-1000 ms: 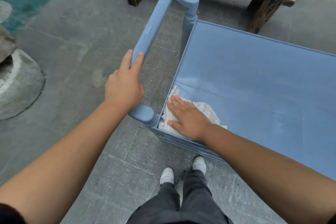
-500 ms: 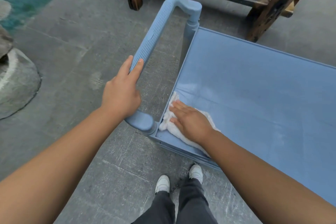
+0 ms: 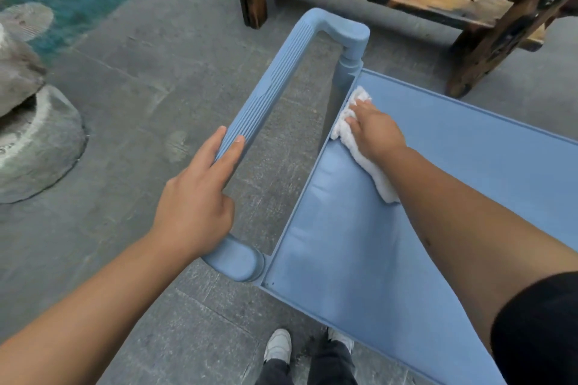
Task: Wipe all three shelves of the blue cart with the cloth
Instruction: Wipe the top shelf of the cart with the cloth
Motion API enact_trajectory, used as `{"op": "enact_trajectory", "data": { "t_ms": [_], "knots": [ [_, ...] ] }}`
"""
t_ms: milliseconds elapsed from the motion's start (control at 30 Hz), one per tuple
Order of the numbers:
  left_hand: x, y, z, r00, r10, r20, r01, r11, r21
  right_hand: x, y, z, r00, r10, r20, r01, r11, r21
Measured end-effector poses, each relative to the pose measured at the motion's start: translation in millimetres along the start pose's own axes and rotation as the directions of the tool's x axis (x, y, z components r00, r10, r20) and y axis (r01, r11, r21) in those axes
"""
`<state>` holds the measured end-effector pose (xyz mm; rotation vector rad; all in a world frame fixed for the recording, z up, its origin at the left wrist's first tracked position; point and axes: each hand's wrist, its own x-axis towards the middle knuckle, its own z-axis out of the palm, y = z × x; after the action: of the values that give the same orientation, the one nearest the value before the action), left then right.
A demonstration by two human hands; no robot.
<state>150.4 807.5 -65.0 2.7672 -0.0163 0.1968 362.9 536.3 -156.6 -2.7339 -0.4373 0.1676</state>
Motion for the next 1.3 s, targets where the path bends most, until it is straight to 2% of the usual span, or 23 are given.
{"op": "enact_trajectory", "data": {
  "t_ms": [300, 400, 533, 833, 1033, 1300],
  "knots": [
    [0.3, 5.5, -1.6, 1.0, -0.009, -0.001, 0.009, 1.0, 0.014, 61.5, 35.2, -17.5, 0.996, 0.079, -0.034, -0.08, 0.997, -0.019],
    [2.1, 9.0, -2.7, 0.999, -0.034, 0.01, 0.034, 0.999, 0.02, 63.2, 39.5, -14.9, 0.998, 0.058, -0.003, -0.058, 0.998, -0.004],
    [3.3, 10.7, -2.7, 0.999, -0.044, 0.01, 0.043, 0.998, 0.035, 46.2, 38.5, -12.4, 0.992, 0.076, 0.103, -0.068, 0.994, -0.08],
    [3.6, 13.6, -3.1, 0.999, -0.05, 0.009, 0.049, 0.994, 0.097, -69.3, -6.6, 7.8, 0.975, 0.04, 0.217, 0.003, 0.981, -0.193],
    [1.9, 11.7, -3.9, 0.999, -0.034, 0.01, 0.033, 0.995, 0.089, -151.1, -33.5, 19.1, 0.959, -0.041, 0.282, 0.097, 0.977, -0.188],
    [1.1, 9.3, -4.7, 0.999, -0.023, 0.032, 0.02, 0.996, 0.092, -231.1, -36.3, 19.6, 0.933, -0.155, 0.326, 0.222, 0.959, -0.178]
  ]
}}
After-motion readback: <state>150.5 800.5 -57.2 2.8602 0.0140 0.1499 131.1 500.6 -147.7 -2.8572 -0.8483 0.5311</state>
